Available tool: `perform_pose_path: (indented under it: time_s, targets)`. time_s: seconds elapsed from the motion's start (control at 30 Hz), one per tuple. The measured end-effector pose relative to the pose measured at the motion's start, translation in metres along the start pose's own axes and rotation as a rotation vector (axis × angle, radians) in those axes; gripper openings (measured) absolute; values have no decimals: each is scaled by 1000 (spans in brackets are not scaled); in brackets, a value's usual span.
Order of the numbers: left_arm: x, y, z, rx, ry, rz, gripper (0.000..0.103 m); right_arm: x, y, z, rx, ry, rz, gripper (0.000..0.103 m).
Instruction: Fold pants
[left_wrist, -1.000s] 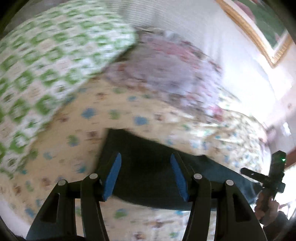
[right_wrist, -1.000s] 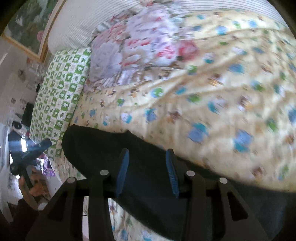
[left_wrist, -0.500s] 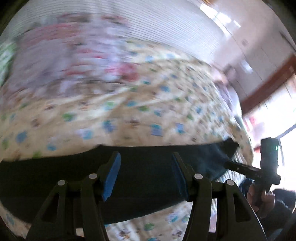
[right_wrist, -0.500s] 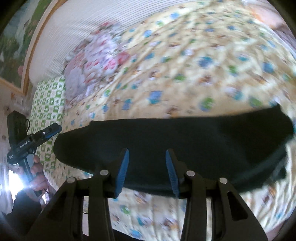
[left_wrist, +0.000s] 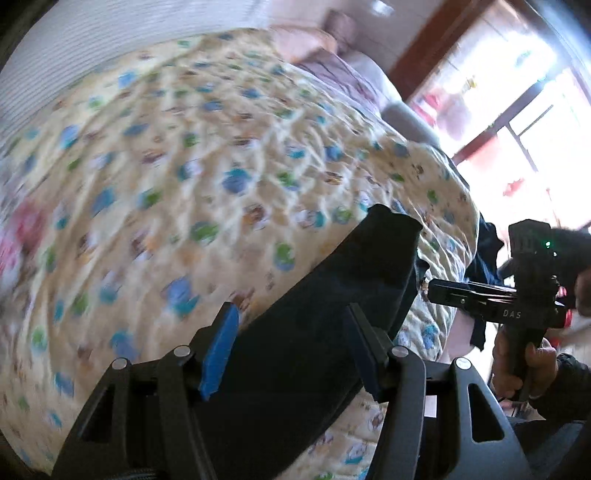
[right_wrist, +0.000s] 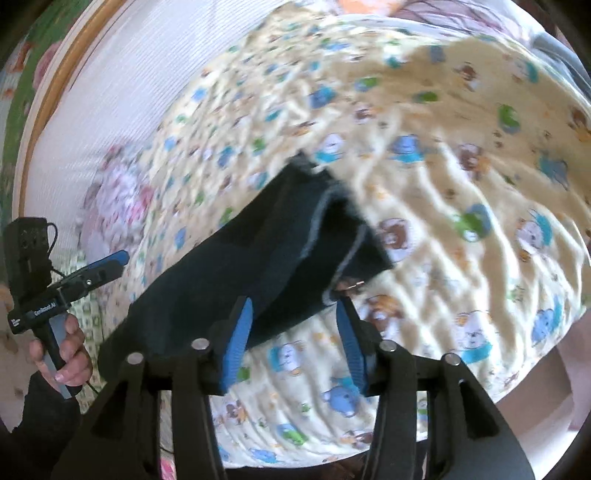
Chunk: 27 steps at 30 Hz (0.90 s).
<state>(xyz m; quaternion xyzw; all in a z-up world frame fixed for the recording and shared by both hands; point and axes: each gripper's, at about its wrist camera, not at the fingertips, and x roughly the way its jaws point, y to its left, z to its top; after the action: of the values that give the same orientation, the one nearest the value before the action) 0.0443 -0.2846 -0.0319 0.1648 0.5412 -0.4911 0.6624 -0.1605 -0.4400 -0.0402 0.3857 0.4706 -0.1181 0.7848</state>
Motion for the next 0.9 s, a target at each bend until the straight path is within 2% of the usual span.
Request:
perform_pose_path:
  time_s: [0.23,0.43,0.53,0.63,0.77,0.9]
  targets:
    - [54,-18,39,92,130,-83,60,5,-31,5,134,-28,20,50]
    - [108,-43,57,228,290,-130,60,14,-44,5,212,-25,135,51]
    - [127,-56,57,303,383,-183,60,17,-44,9,225,-29,188,51]
    - [134,-67,54,373,427,-196,60,20,-42,13,226,-35,220,51]
    - [135,-69,52,354,469,-296,61,24,-46,19,260,-41,242,51]
    - [138,-64,58,346,455,-258,61,29,-46,23,252,-41,255,52]
